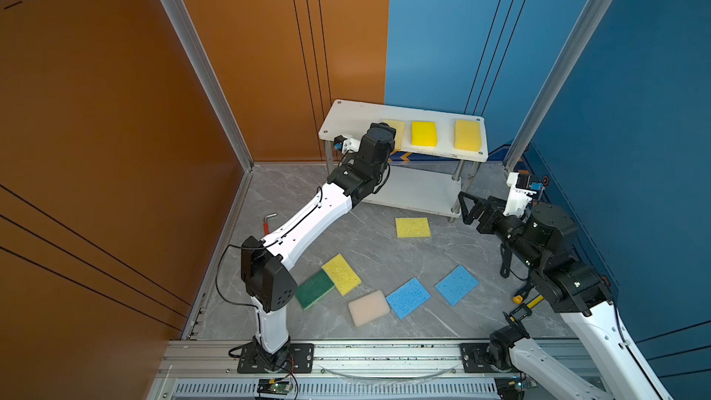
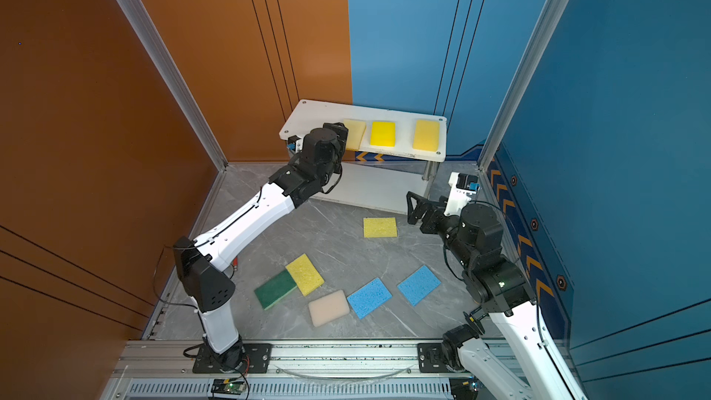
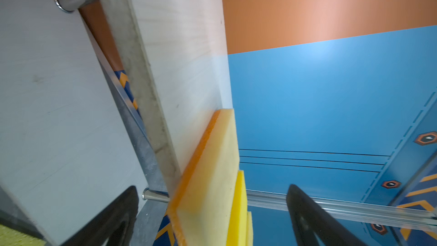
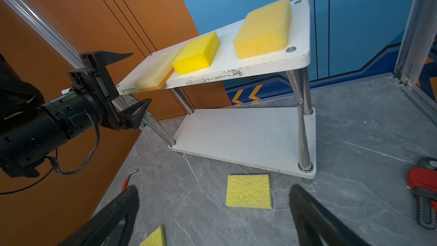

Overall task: Arrange cleaning sponges on a shelf
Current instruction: Place the cleaning sponge on the shelf, then move the cleaning sponge to the shelf.

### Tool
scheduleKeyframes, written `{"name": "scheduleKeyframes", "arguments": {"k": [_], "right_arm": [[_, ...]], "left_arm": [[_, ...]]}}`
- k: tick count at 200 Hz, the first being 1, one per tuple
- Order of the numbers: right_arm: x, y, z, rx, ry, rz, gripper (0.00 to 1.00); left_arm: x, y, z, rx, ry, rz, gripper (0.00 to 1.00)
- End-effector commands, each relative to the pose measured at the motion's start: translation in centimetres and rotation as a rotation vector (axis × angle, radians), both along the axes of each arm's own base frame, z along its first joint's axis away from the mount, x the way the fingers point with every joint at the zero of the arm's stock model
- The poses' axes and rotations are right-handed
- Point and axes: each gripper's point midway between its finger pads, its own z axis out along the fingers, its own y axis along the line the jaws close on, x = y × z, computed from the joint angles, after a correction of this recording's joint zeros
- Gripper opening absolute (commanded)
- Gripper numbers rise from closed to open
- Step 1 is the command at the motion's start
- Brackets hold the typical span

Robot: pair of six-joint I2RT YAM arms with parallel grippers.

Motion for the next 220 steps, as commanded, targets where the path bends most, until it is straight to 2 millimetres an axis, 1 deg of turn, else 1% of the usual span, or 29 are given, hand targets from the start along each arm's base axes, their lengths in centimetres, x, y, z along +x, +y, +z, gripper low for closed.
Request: {"name": "scheduleKeyframes", "arguments": {"k": [1,15,26,44,90,117,132,149,165,170,177,182,188,192,196,201,202,203,204,212,220], "right_arm": [[-0.1,-0.4,-0.7,0.002,0.020,-0.019,1.00],[-0.1,-0.3,-0.7,0.004,0.019,-0.019,1.00],[-0.1,-0.3,-0.8,0.003,0.022,-0.019,1.00],[-0.1,-0.4,-1.0,-0.001,0.023,-0.020,1.00],[0.0,-0.2,-1.7,-0.007,0.036,-0.010,1.00],[0.3,0.1,-1.8,-0.009,0.039,-0.002,1.00],[0.4,0.2,-1.9,-0.015,0.040,0.004,1.00],[0.5,0.2,-1.9,-0.019,0.039,0.004,1.00],[0.4,0.1,-1.9,-0.021,0.035,0.002,1.00],[0.4,0.1,-1.9,-0.022,0.036,0.000,1.00],[0.3,0.0,-1.9,-0.022,0.036,-0.003,1.00],[0.4,0.0,-1.9,-0.022,0.036,-0.003,1.00],[0.5,0.0,-2.1,-0.024,0.040,-0.004,1.00],[0.5,0.0,-2.0,-0.022,0.038,-0.003,1.00],[0.6,0.1,-2.1,-0.024,0.042,-0.002,1.00],[0.7,0.1,-2.1,-0.024,0.043,-0.001,1.00],[0.7,0.1,-2.0,-0.024,0.042,0.000,1.00],[0.7,0.1,-2.0,-0.023,0.042,0.000,1.00],[0.7,0.2,-2.1,-0.024,0.044,0.000,1.00],[0.9,0.3,-2.0,-0.024,0.044,0.006,1.00],[1.1,0.4,-2.0,-0.022,0.043,0.008,1.00]], "left_arm": [[-0.8,-0.4,-2.4,0.077,0.106,-0.035,0.98],[-0.6,-0.6,-2.7,0.063,0.115,-0.041,0.98],[-0.5,-0.7,-2.5,0.062,0.113,-0.048,0.98],[-0.6,-0.7,-1.8,0.072,0.098,-0.061,0.98],[-2.0,-0.3,0.3,0.136,0.040,-0.125,0.98],[-2.9,-0.2,0.7,0.111,0.039,-0.188,0.98],[-3.7,0.1,0.8,0.063,0.053,-0.225,0.98],[-4.7,0.7,1.4,0.046,0.047,-0.286,0.98],[-5.8,1.8,2.3,0.068,0.021,-0.334,0.98],[-6.1,2.2,2.5,0.074,0.016,-0.342,1.00],[-6.5,2.9,2.6,0.076,0.011,-0.347,0.98],[-6.7,3.2,2.7,0.069,0.004,-0.353,0.96],[-6.7,3.4,3.0,0.043,-0.019,-0.367,0.88],[-6.6,3.4,3.0,0.022,-0.035,-0.378,0.76],[-6.5,3.4,3.0,-0.002,-0.044,-0.387,0.66],[-6.4,3.3,2.8,-0.030,-0.050,-0.396,0.56],[-6.4,3.3,2.6,-0.034,-0.043,-0.399,0.52],[-6.3,3.2,2.9,-0.045,-0.058,-0.402,0.50],[-6.2,3.2,2.7,-0.047,-0.052,-0.402,0.48],[-5.8,2.7,2.9,-0.090,-0.076,-0.435,0.34],[-5.5,2.0,2.4,-0.114,-0.062,-0.470,0.23]]}}
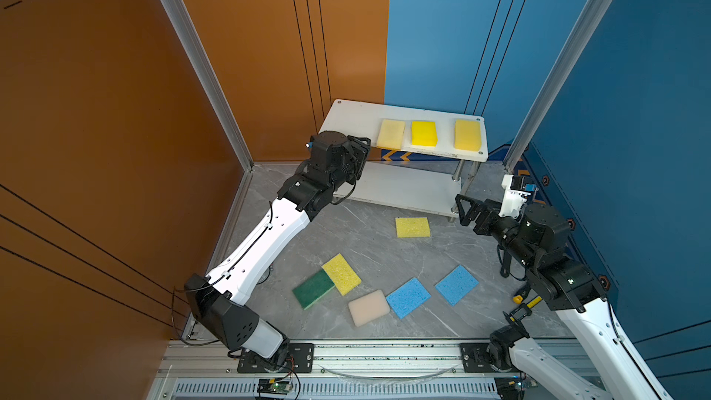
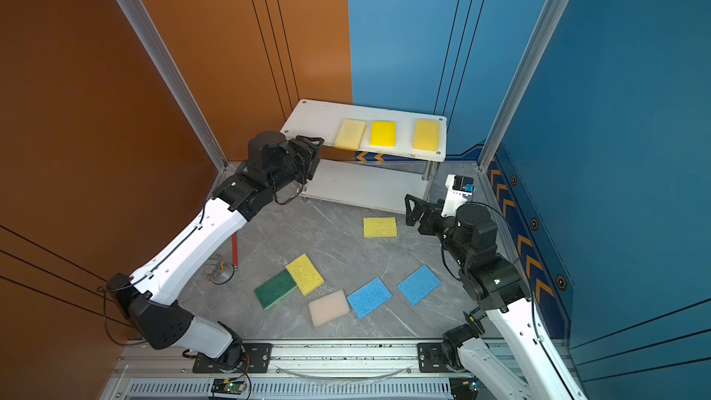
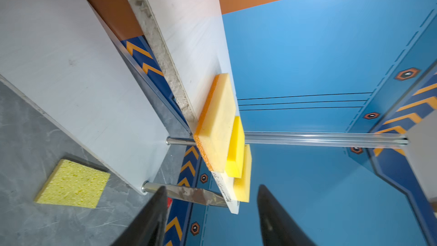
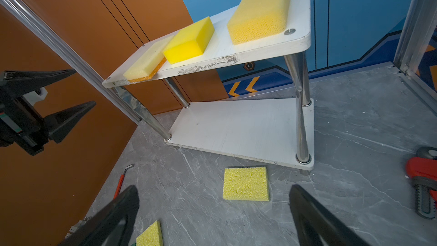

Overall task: Arrange cleaning sponges on a shelf
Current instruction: Move the cleaning sponge to the shelf.

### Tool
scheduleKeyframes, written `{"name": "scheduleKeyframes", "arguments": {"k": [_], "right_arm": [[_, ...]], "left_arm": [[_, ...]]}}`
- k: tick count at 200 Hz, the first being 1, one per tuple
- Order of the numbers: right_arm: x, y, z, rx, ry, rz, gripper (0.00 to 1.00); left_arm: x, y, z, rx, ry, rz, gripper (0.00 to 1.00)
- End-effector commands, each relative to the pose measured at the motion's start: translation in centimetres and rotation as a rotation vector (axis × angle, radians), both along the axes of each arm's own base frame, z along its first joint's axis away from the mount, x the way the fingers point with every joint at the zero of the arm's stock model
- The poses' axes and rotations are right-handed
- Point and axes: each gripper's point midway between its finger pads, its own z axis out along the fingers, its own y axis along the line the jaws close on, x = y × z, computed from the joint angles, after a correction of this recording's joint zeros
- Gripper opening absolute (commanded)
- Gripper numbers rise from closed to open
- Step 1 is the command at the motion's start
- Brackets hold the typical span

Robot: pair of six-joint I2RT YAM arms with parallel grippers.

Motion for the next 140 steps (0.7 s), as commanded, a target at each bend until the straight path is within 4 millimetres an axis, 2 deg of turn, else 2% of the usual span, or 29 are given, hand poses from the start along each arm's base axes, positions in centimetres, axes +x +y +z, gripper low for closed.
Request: {"name": "scheduleKeyframes", "arguments": {"k": [1,9,18,63,140], "right_arm": [[0.5,0.3,-0.1,-0.011,0.000,0.010,1.00],[0.7,0.3,0.0,-0.009,-0.003,0.012,1.00],[0.8,0.4,0.1,-0.010,-0.005,0.013,1.00],[0.7,0.2,0.3,-0.020,-0.016,0.006,1.00],[0.7,-0.1,0.0,-0.033,-0.007,-0.005,1.00]], "left_arm": [[0.7,-2.8,-0.4,-0.098,-0.019,-0.155,0.22],[0.9,-3.5,-0.7,-0.103,-0.008,-0.184,0.07],[1.0,-4.1,-0.9,-0.105,-0.001,-0.202,0.00],[2.4,-5.2,-3.9,-0.156,0.062,-0.210,0.00],[4.2,-6.6,-3.9,-0.178,0.057,-0.225,0.00]]}}
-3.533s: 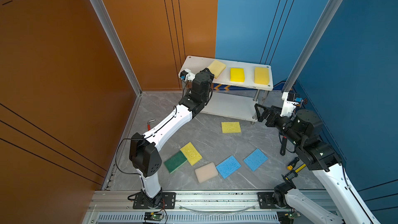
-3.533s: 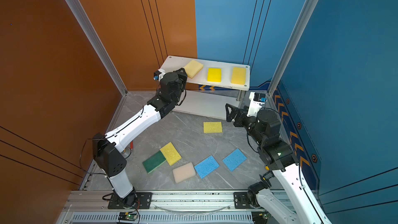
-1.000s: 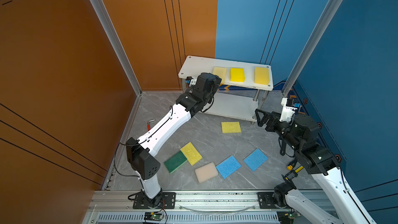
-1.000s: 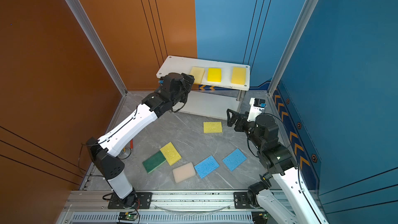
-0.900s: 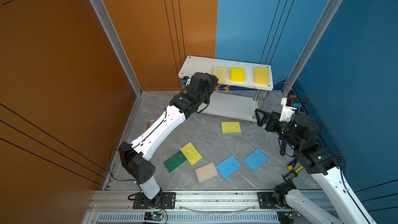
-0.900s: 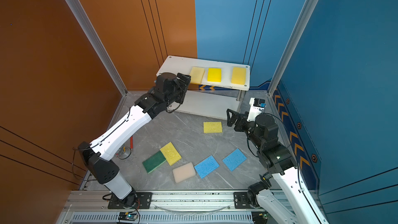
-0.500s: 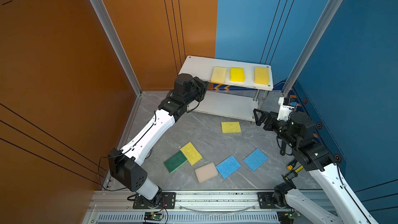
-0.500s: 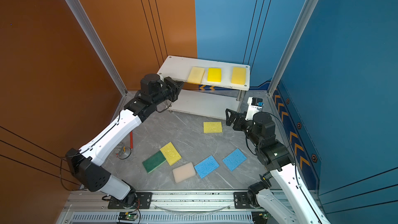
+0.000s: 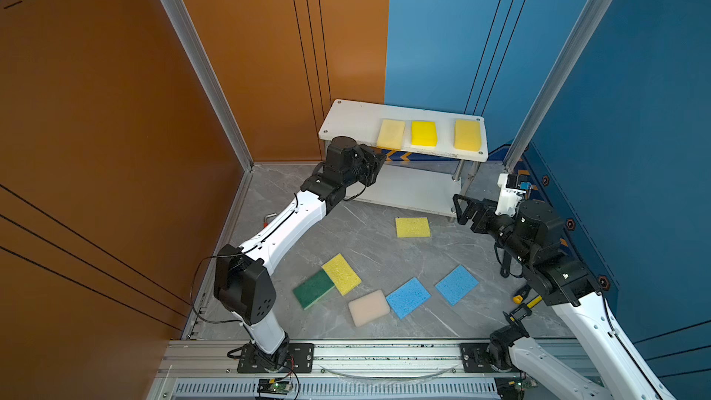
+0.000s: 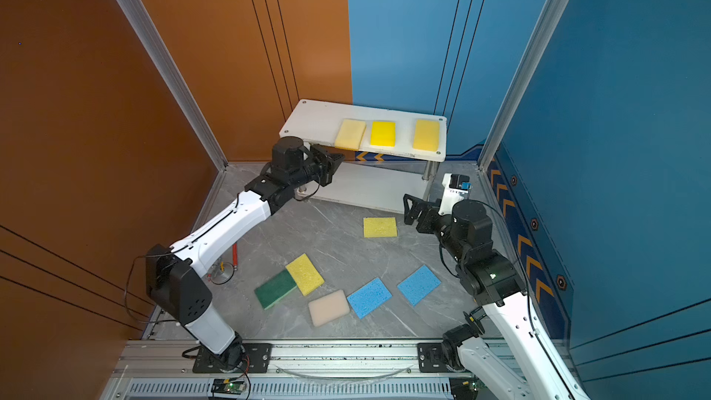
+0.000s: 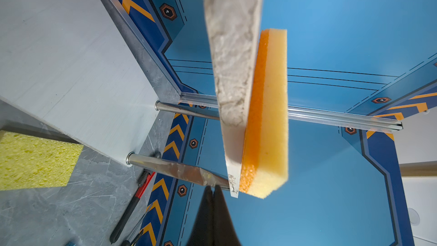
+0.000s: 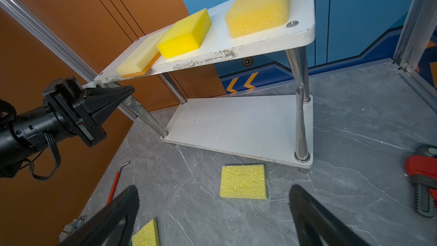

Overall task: Arrange cleaning sponges on a shelf
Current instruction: Move the cleaning sponge to the shelf.

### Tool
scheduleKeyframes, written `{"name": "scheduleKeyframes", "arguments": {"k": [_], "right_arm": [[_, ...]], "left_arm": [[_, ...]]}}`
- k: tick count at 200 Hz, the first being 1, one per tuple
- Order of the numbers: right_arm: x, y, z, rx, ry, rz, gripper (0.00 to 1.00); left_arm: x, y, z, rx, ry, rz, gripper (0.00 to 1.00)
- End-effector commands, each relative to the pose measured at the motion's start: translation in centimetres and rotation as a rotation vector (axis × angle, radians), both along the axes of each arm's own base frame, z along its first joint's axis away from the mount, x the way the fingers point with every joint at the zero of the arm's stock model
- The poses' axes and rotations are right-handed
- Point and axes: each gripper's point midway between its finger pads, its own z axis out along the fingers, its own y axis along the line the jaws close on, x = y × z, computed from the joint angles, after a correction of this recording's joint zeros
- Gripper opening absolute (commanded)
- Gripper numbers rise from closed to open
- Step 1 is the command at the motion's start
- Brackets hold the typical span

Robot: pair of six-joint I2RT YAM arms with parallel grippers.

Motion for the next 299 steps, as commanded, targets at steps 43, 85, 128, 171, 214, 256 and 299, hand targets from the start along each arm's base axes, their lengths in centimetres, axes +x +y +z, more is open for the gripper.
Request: {"name": "scheduleKeyframes", "arguments": {"k": [43,85,128,171,214,256,299], "right_arm": [[0.5,-0.2,0.3,-0.031,-0.016,-0.001,1.00],[0.8,-0.3,0.1,-0.040,-0.008,0.001,1.00],[1.2,-0.2,-0.3,-0.042,0.001,0.006,1.00],[1.5,-0.3,-0.2,-0.035,0.000,0.006,1.00],[1.4,-0.2,-0.3,-0.022,0.002,0.008,1.00],[1.6,-0.1,-0.3,0.001,0.002,0.005,1.00],[1.5,-0.3,-0.3,0.009,0.003,-0.002,1.00]], "left_arm": [[1.2,-1.5,2.3,-0.059,-0.052,-0.032,0.00],[1.7,-1.7,2.2,-0.069,-0.053,-0.026,0.00],[2.1,-2.0,2.6,-0.079,-0.061,-0.036,0.00],[2.0,-2.0,1.9,-0.084,-0.041,-0.030,0.00],[2.3,-2.3,2.3,-0.117,-0.035,-0.044,0.00],[2.2,-2.0,0.5,-0.159,0.063,-0.054,0.00],[2.8,-1.4,-0.8,-0.170,0.122,-0.044,0.00]]}}
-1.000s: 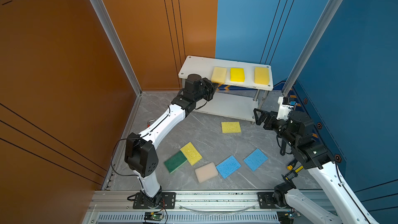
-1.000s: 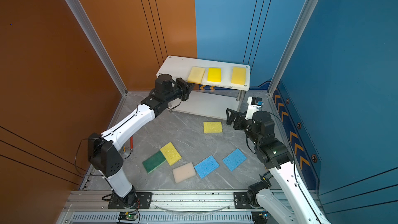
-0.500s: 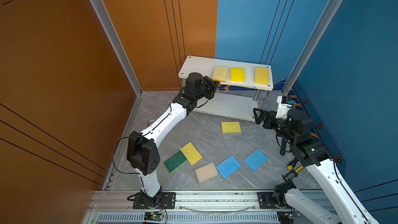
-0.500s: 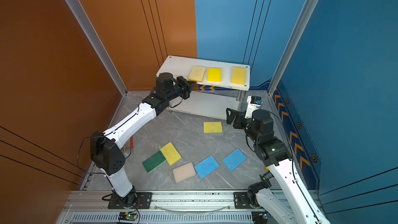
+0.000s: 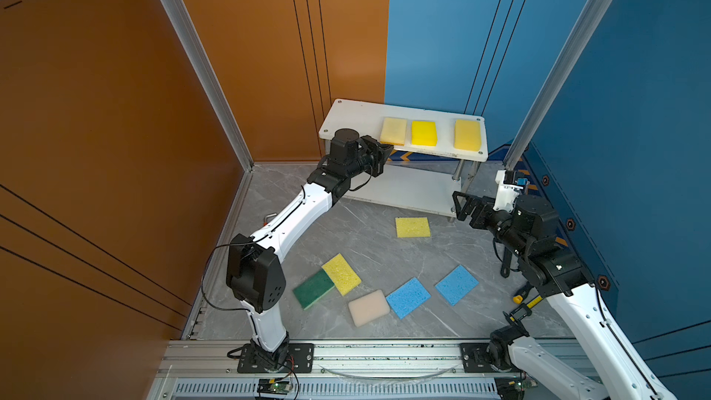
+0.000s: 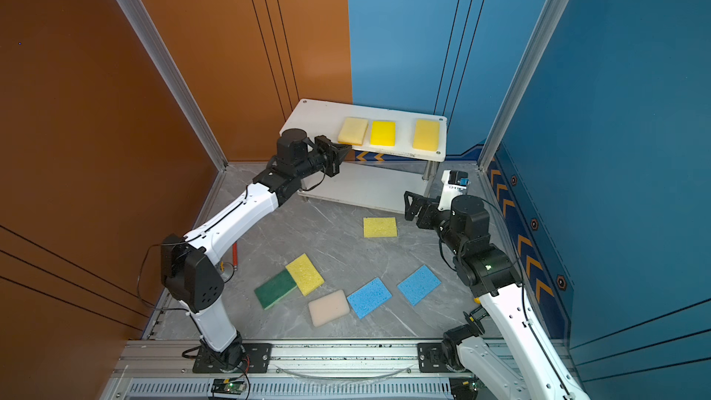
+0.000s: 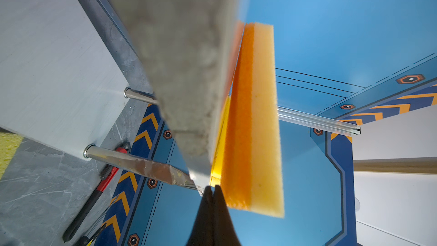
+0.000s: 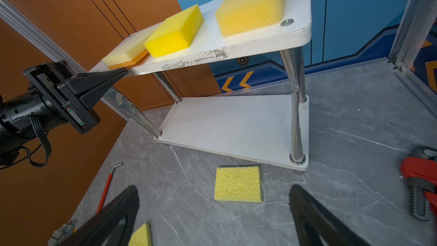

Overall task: Arrange cleaning sponges on a shelf
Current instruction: Move the cleaning sponge to the shelf.

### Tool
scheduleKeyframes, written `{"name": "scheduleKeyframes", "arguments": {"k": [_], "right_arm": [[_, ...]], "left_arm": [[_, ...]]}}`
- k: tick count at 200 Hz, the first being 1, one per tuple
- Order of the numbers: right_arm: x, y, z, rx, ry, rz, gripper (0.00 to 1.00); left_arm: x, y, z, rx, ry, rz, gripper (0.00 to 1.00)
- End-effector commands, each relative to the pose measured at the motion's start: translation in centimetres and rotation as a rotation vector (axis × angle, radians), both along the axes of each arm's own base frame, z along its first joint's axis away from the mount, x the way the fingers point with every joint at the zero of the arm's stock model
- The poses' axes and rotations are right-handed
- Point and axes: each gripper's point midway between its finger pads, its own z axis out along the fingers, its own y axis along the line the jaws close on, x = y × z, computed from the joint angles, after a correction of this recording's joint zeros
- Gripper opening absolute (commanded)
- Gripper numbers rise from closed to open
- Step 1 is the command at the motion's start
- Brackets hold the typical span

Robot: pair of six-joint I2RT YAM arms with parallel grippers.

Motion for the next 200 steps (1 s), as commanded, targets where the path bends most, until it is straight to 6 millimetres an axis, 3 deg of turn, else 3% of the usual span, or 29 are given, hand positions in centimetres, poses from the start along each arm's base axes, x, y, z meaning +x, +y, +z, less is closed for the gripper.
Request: {"name": "scheduleKeyframes", "arguments": {"k": [1,47,89,127,153,171,200], "right_arm": [[0.0,0.1,0.4,0.022,-0.015,0.004,1.00],[-0.1,-0.2,0.1,0.020,0.010,-0.010,1.00],[0.0,-0.3,-0.1,0.043,0.049,-0.030,1.00],[-0.1,-0.3,0.0,0.052,0.049,-0.036,1.00],[-0.3,0.2,0.1,0.047,0.049,-0.026,1.00],[-0.8,0.2,-0.4,0.040,0.101,-0.033,1.00],[-1.6,2.0,-3.8,0.029,0.336,0.044,1.00]], "left_arm": [[0.8,0.2,-2.6,-0.006,0.083,-0.015,0.00],[0.9,0.1,-4.1,-0.010,0.135,-0.039,0.00],[1.0,0.1,-4.3,-0.012,0.140,-0.045,0.00],[0.0,0.2,-4.9,-0.002,0.150,-0.063,0.00],[-1.6,0.8,-5.0,0.041,0.124,-0.086,0.00],[-3.5,2.6,-6.4,0.121,0.127,-0.083,0.00],[-7.5,6.4,-9.0,0.252,0.114,-0.064,0.03]]}}
